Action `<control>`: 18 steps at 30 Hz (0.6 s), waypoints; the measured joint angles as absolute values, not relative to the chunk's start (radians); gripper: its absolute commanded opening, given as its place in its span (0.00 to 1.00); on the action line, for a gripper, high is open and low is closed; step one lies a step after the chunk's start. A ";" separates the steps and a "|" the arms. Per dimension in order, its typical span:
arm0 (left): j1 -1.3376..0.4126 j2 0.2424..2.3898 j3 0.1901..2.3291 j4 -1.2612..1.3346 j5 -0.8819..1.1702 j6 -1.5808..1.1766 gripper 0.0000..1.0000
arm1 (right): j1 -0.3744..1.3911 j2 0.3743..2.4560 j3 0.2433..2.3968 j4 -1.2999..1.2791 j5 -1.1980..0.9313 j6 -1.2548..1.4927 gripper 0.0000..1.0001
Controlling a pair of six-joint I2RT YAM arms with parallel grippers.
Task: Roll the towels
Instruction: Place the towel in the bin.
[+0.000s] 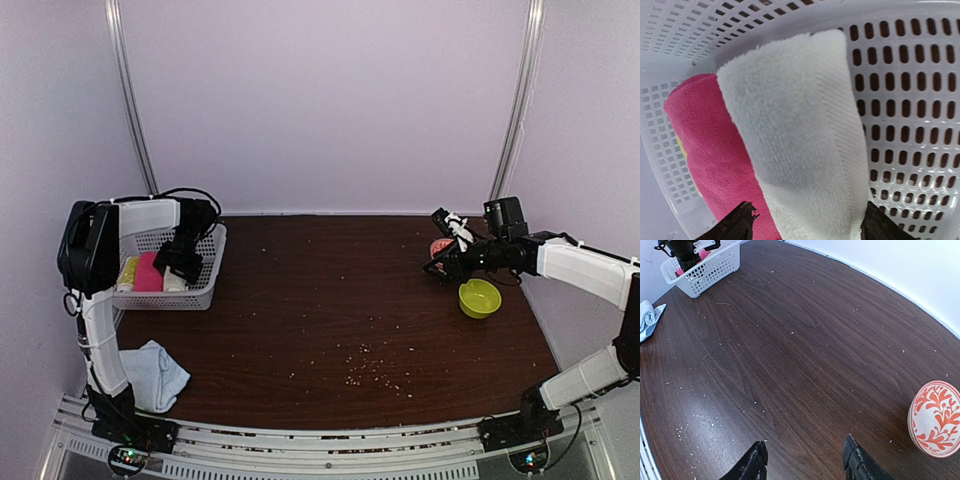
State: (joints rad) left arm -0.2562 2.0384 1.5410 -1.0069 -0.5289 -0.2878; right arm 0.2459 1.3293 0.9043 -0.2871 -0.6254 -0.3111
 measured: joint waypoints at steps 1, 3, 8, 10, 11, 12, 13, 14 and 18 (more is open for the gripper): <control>-0.256 2.054 1.550 -1.020 -0.554 -0.291 0.73 | 0.246 1.329 0.904 -0.288 -0.626 -0.311 0.52; -0.256 2.084 1.561 -1.038 -0.596 -0.302 0.73 | 0.246 1.329 0.904 -0.289 -0.627 -0.311 0.52; -0.256 2.111 1.561 -1.087 -0.674 -0.334 0.72 | 0.246 1.329 0.904 -0.289 -0.627 -0.311 0.52; -0.256 2.111 1.561 -1.094 -0.682 -0.336 0.73 | 0.246 1.329 0.904 -0.289 -0.627 -0.311 0.52; -0.257 2.111 1.561 -1.096 -0.682 -0.336 0.73 | 0.246 1.329 0.904 -0.289 -0.627 -0.311 0.52; -0.259 2.110 1.561 -1.096 -0.682 -0.336 0.73 | 0.246 1.329 0.904 -0.289 -0.628 -0.311 0.53; -0.260 2.109 1.561 -1.095 -0.681 -0.335 0.74 | 0.246 1.329 0.904 -0.289 -0.628 -0.311 0.52; -0.262 2.107 1.560 -1.092 -0.676 -0.330 0.74 | 0.246 1.329 0.904 -0.289 -0.628 -0.311 0.52; -0.266 2.078 1.555 -1.070 -0.614 -0.297 0.75 | 0.246 1.329 0.904 -0.292 -0.628 -0.312 0.52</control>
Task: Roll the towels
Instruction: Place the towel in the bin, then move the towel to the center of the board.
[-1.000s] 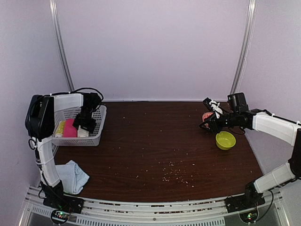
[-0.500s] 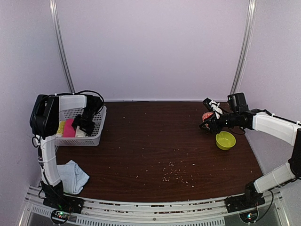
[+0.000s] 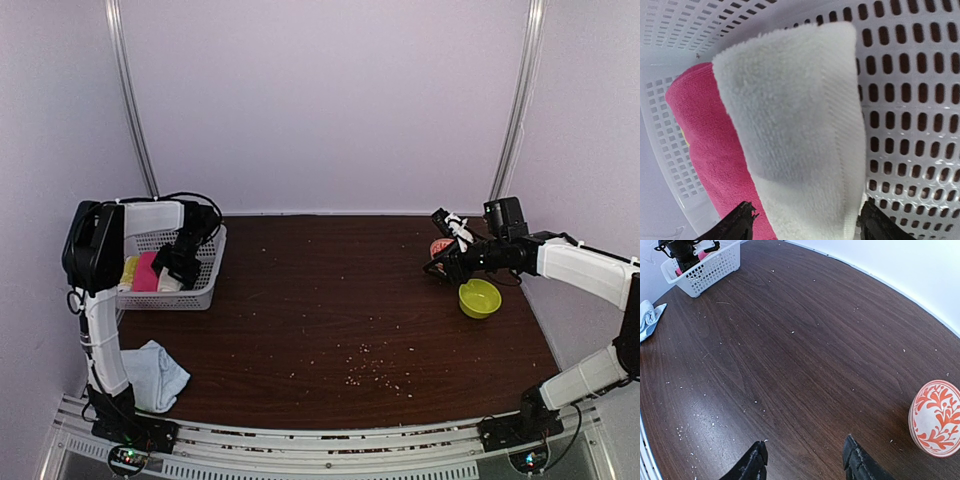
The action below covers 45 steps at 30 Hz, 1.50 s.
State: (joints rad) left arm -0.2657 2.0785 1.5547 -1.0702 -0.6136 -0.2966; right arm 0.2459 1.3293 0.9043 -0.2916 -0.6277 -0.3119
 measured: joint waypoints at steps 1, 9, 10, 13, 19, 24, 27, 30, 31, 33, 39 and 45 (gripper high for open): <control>-0.266 2.067 1.553 -1.065 -0.595 -0.287 0.75 | 0.246 1.329 0.904 -0.292 -0.628 -0.311 0.52; -0.266 1.924 1.545 -1.048 -0.468 -0.227 0.74 | 0.246 1.329 0.904 -0.296 -0.629 -0.311 0.52; -0.266 1.906 1.546 -1.050 -0.458 -0.225 0.74 | 0.246 1.329 0.905 -0.297 -0.630 -0.311 0.53; -0.266 1.840 1.557 -1.053 -0.420 -0.231 0.68 | 0.246 1.329 0.908 -0.299 -0.634 -0.312 0.52; -0.279 1.542 1.523 -1.048 -0.286 -0.262 0.50 | 0.246 1.329 0.908 -0.300 -0.636 -0.315 0.52; -0.303 1.300 1.391 -1.072 -0.167 -0.265 0.44 | 0.246 1.335 0.912 -0.302 -0.641 -0.316 0.53; -0.338 1.250 1.232 -1.103 -0.096 -0.281 0.46 | 0.246 1.344 0.913 -0.303 -0.643 -0.316 0.52; -0.391 1.269 1.094 -1.159 -0.072 -0.327 0.48 | 0.246 1.348 0.913 -0.303 -0.645 -0.318 0.53; -0.413 1.274 1.061 -1.185 -0.068 -0.350 0.48 | 0.246 1.348 0.913 -0.304 -0.646 -0.319 0.53; -0.444 1.272 1.037 -1.238 -0.074 -0.395 0.48 | 0.246 1.348 0.913 -0.304 -0.648 -0.319 0.52; -0.460 1.298 0.990 -1.291 -0.177 -0.524 0.43 | 0.246 1.348 0.916 -0.307 -0.654 -0.324 0.52; -0.512 1.440 0.930 -1.301 -0.271 -0.639 0.33 | 0.246 1.348 0.920 -0.312 -0.655 -0.334 0.52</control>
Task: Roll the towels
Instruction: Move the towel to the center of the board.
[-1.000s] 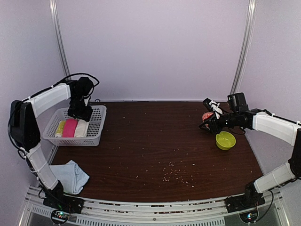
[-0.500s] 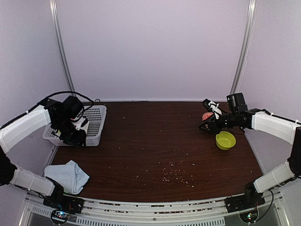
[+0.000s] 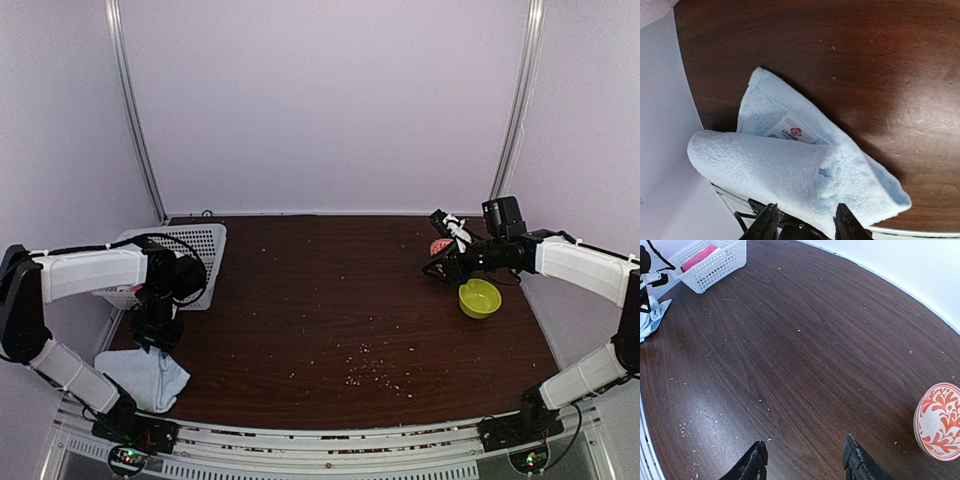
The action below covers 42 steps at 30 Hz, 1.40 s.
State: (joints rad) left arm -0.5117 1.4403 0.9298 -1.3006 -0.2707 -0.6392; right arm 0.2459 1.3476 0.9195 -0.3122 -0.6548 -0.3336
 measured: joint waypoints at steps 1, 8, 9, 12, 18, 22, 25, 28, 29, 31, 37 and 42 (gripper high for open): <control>-0.517 1.459 0.920 -1.300 -0.284 -0.657 0.25 | 0.246 1.348 0.920 -0.313 -0.655 -0.334 0.52; -0.560 1.528 0.939 -1.308 -0.342 -0.721 0.00 | 0.246 1.348 0.920 -0.320 -0.655 -0.334 0.52; -0.580 1.532 0.966 -1.309 -0.342 -0.720 0.00 | 0.246 1.348 0.920 -0.320 -0.655 -0.334 0.52; -0.636 1.531 1.066 -1.280 -0.307 -0.686 0.00 | 0.245 1.348 0.925 -0.326 -0.655 -0.327 0.52; -0.801 1.537 1.308 -1.087 -0.022 -0.505 0.00 | 0.232 1.351 1.054 -0.392 -0.661 -0.308 0.51; -0.886 1.656 1.600 -1.007 0.071 -0.390 0.00 | 0.220 1.398 1.242 -0.472 -0.682 -0.308 0.48; -0.891 1.763 1.826 -0.953 0.093 -0.317 0.00 | 0.218 1.446 1.370 -0.529 -0.720 -0.311 0.48; -0.876 1.832 1.934 -0.907 0.083 -0.265 0.00 | 0.218 1.466 1.402 -0.570 -0.754 -0.313 0.47; -0.867 1.854 1.938 -0.896 0.076 -0.251 0.00 | 0.218 1.472 1.399 -0.592 -0.763 -0.319 0.47; -0.847 1.898 1.909 -0.887 0.065 -0.227 0.05 | 0.218 1.478 1.379 -0.616 -0.764 -0.337 0.47; -0.807 1.947 1.556 -0.895 0.034 -0.187 0.42 | 0.220 1.475 1.263 -0.718 -0.741 -0.455 0.53; -0.812 1.821 1.386 -0.809 0.031 -0.197 0.39 | 0.266 1.465 1.203 -0.846 -0.737 -0.630 0.51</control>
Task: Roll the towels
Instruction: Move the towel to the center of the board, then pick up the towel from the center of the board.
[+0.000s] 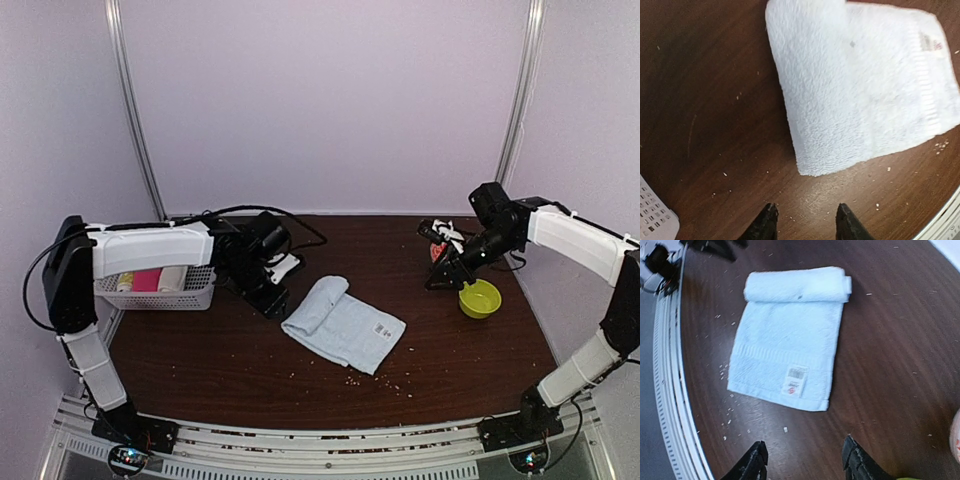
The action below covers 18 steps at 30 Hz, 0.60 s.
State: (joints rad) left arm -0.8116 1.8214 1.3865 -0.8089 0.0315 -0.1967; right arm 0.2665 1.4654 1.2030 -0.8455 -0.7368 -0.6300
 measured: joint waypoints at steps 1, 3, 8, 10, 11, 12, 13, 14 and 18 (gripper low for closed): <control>-0.813 1.776 1.358 -0.773 0.038 -0.198 0.39 | 0.290 1.466 1.196 -0.870 -0.736 -0.660 0.48; -0.817 1.694 1.311 -0.697 0.056 -0.198 0.37 | 0.358 1.466 1.166 -0.896 -0.712 -0.698 0.45; -0.838 1.628 1.232 -0.498 0.108 -0.202 0.50 | 0.472 1.523 1.080 -0.881 -0.611 -0.648 0.44; -0.843 1.647 1.222 -0.438 0.116 -0.224 0.52 | 0.484 1.582 1.081 -0.862 -0.570 -0.610 0.46; -0.844 1.665 1.222 -0.406 0.117 -0.237 0.53 | 0.488 1.610 1.083 -0.849 -0.549 -0.590 0.46; -0.843 1.681 1.223 -0.382 0.116 -0.247 0.53 | 0.490 1.633 1.085 -0.837 -0.530 -0.572 0.47; -0.842 1.703 1.231 -0.364 0.113 -0.261 0.54 | 0.494 1.658 1.093 -0.831 -0.506 -0.549 0.47; -0.839 1.730 1.242 -0.348 0.111 -0.276 0.54 | 0.496 1.676 1.103 -0.826 -0.491 -0.535 0.47; -0.822 1.833 1.285 -0.292 0.108 -0.346 0.53 | 0.500 1.763 1.178 -0.805 -0.448 -0.480 0.47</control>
